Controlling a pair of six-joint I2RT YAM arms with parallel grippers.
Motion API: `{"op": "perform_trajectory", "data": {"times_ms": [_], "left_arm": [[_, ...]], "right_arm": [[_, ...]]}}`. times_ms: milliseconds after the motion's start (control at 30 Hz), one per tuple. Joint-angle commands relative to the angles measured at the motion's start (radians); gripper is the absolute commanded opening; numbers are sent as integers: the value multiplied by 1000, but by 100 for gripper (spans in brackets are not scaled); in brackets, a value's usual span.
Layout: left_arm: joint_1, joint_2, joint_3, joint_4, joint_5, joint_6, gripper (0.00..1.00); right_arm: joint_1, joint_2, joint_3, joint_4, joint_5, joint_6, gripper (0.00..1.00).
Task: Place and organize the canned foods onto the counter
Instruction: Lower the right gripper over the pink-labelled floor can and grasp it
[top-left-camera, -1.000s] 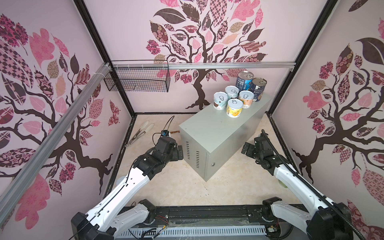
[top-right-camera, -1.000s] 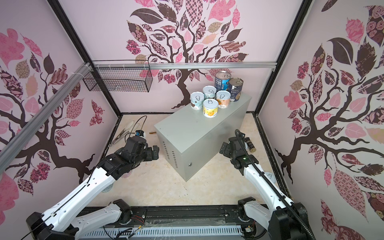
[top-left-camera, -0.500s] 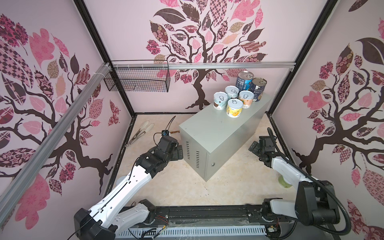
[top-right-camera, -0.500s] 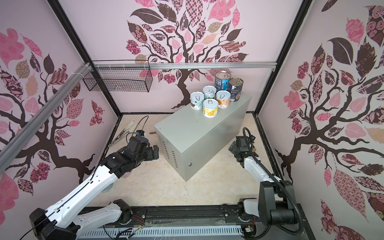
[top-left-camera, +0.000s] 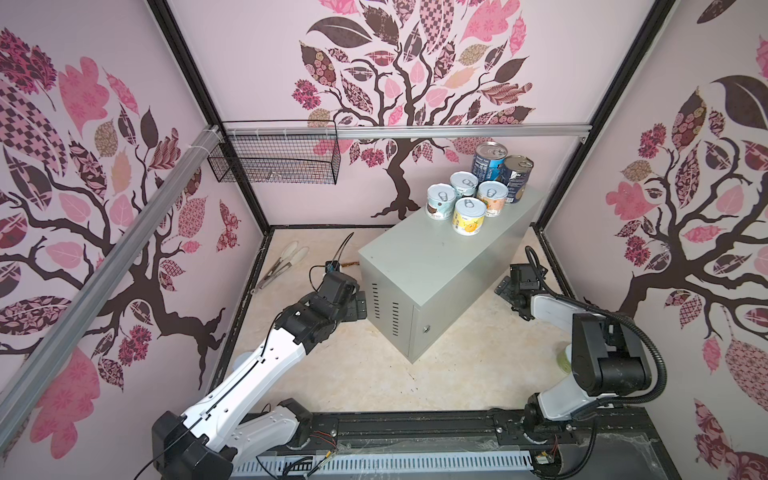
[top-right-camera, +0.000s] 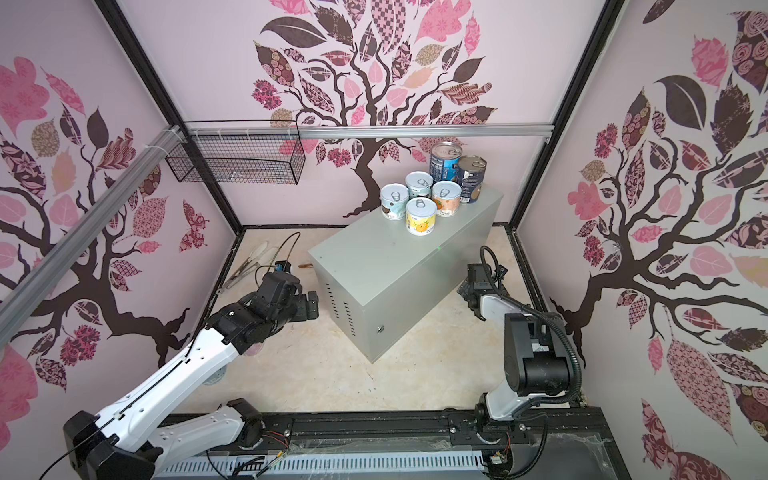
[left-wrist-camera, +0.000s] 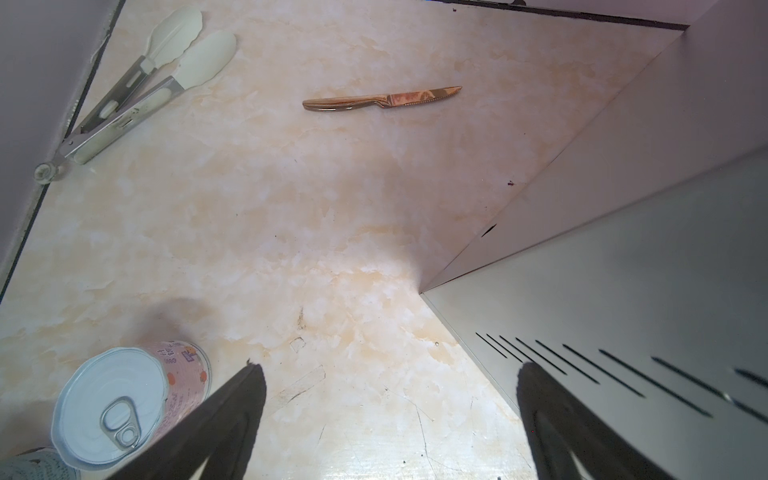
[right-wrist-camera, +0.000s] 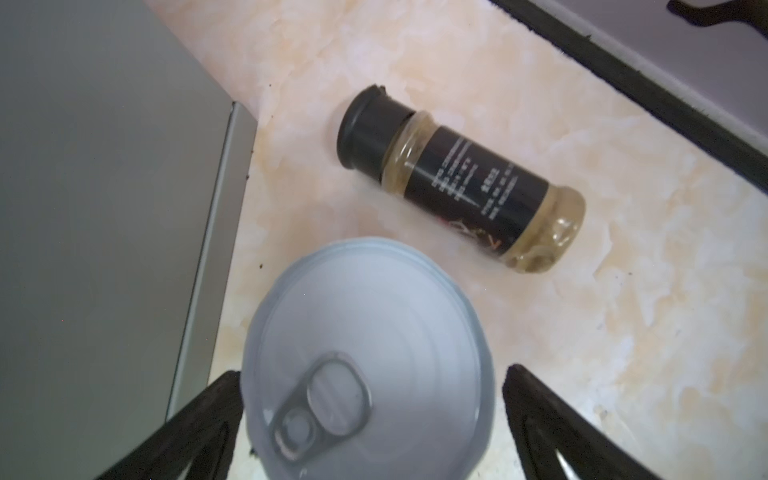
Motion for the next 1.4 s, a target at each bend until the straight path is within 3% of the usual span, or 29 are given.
{"op": "perform_trajectory", "data": {"times_ms": [0, 367, 800, 1100, 1367], "left_arm": [[5, -1, -22, 3, -6, -1, 98], [5, -1, -24, -1, -16, 2, 98], [6, -1, -23, 0, -15, 4, 98], [6, -11, -26, 2, -14, 3, 98], [5, -31, -27, 5, -26, 7, 98]], "right_arm": [[-21, 57, 60, -1, 17, 15, 100], [-64, 202, 199, -66, -67, 28, 100], [-66, 251, 247, -113, -118, -10, 99], [-66, 236, 228, -136, -151, -38, 91], [-66, 208, 199, -151, -184, -66, 72]]}}
